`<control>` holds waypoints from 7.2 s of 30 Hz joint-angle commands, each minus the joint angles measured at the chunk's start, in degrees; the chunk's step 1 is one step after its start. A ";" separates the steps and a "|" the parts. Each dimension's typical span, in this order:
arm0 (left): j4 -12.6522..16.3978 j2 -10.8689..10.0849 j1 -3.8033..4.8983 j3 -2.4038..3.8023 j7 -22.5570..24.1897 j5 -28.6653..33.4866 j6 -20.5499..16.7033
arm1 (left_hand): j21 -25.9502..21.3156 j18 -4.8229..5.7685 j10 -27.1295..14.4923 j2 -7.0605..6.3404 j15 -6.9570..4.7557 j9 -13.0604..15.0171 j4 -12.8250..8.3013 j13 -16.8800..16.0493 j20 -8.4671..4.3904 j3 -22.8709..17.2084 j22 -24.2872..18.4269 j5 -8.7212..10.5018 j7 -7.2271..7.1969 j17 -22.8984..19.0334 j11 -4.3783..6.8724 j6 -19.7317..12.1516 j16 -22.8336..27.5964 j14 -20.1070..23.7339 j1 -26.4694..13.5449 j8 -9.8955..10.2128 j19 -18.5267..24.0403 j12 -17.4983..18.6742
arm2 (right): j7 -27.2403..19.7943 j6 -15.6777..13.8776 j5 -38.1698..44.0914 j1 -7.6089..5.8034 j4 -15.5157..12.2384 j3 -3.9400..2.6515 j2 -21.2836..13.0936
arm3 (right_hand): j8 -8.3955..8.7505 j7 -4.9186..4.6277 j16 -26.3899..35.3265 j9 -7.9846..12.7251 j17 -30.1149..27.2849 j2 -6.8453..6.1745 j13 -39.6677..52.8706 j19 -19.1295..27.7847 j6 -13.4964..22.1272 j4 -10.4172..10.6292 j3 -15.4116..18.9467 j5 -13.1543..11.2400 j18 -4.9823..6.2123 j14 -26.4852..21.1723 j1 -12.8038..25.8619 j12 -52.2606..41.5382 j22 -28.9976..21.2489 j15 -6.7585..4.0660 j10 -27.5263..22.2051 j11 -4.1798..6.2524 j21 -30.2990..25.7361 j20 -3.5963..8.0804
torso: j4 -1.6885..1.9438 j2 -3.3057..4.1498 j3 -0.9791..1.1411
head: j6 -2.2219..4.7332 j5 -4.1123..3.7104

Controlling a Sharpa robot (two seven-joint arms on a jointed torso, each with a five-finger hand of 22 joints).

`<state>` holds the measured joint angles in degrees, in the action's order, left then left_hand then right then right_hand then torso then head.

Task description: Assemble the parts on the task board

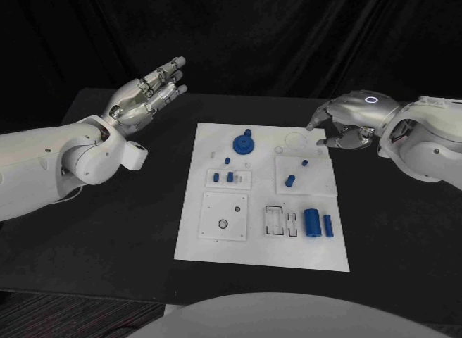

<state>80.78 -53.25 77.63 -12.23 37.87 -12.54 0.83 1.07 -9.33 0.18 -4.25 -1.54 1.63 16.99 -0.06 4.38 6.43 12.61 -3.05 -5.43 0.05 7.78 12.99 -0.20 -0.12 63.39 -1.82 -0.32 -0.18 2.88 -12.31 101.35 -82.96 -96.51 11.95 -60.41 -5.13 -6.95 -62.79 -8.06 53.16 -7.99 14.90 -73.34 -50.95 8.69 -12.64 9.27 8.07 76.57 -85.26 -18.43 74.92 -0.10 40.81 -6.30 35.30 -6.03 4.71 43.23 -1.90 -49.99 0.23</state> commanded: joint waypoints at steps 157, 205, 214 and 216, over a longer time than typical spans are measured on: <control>-0.96 3.39 -2.80 0.05 -5.53 9.49 10.66 | 1.24 -0.96 1.61 14.52 6.62 1.16 -8.11 -0.68 9.61 4.56 -2.05 -21.81 8.43 0.39 -8.61 9.56 -0.65 -0.81 22.21 -4.00 -4.57 -1.46 | -8.05 0.84 -0.74 5.77 -4.64 -0.07 15.04 | -1.97 1.05 1.97 0.34 -1.70 0.28 -10.96 -5.85 -16.26 -0.57 -10.14 -1.23 -0.74 5.59 -1.89 12.19 5.14 -2.10 33.31 4.09 7.33 2.21 | 0.10 -0.01 -0.07 | -0.01 2.52; -1.77 4.43 -2.79 0.07 -5.84 7.27 12.86 | 0.64 -0.84 1.43 14.88 6.66 1.16 -8.28 -0.66 9.51 4.62 -3.71 -21.36 8.68 0.34 -8.90 9.38 -0.56 -0.62 21.83 -4.20 -3.47 -1.50 | -8.22 3.87 -2.79 9.51 -1.32 -0.08 19.44 | -1.47 0.88 2.68 0.59 -2.07 -0.10 -10.83 -5.60 -15.93 -1.36 -10.15 -0.22 -0.63 5.48 -1.93 12.58 4.99 -2.07 33.70 4.05 6.24 2.21 | -0.04 -0.01 -0.08 | -0.01 3.22; -1.72 4.47 -2.79 0.07 -5.92 7.27 13.01 | 0.65 -0.84 1.42 14.89 6.67 1.16 -8.28 -0.66 9.51 4.62 -3.67 -21.36 8.69 0.34 -8.91 9.33 -0.56 -0.61 21.83 -4.20 -3.49 -1.49 | -7.92 4.48 -2.80 9.69 -0.56 -0.08 19.97 | -1.42 0.86 2.89 0.62 -2.30 -0.14 -10.84 -5.54 -15.87 -1.44 -10.16 -0.18 -0.59 5.42 -1.96 12.63 4.95 -2.06 33.67 4.03 6.00 2.22 | 0.00 -0.01 -0.06 | -0.01 3.15; -1.70 4.46 -2.79 0.07 -5.92 7.27 13.04 | 0.65 -0.85 1.43 14.92 6.69 1.17 -8.29 -0.66 9.51 4.61 -3.64 -21.36 8.70 0.35 -8.92 9.41 -0.56 -0.62 21.82 -4.23 -3.50 -1.51 | -7.70 4.66 -2.80 9.70 -0.37 -0.08 20.07 | -1.33 0.82 3.08 0.66 -2.47 -0.17 -10.84 -5.45 -15.77 -1.52 -10.17 -0.15 -0.55 5.36 -1.97 12.72 4.88 -2.04 33.60 3.99 5.63 2.21 | -0.05 -0.03 -0.08 | -0.01 3.23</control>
<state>78.97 -48.88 74.91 -12.23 31.35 -5.13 12.92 1.88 -9.30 1.54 10.24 4.92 2.71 8.92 -0.67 13.91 11.03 8.88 -24.68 2.87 0.43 -0.75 22.32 -0.87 -1.04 85.38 -5.80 -4.15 -1.49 -5.58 -8.49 98.60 -73.44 -96.97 11.90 -40.39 -6.70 -5.95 -60.10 -7.48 50.77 -8.38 3.97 -78.83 -66.91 7.57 -22.76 8.86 8.04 81.91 -86.75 -5.56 74.92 -2.14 72.71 -3.66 41.24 -4.01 4.72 43.21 -1.96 -49.99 3.40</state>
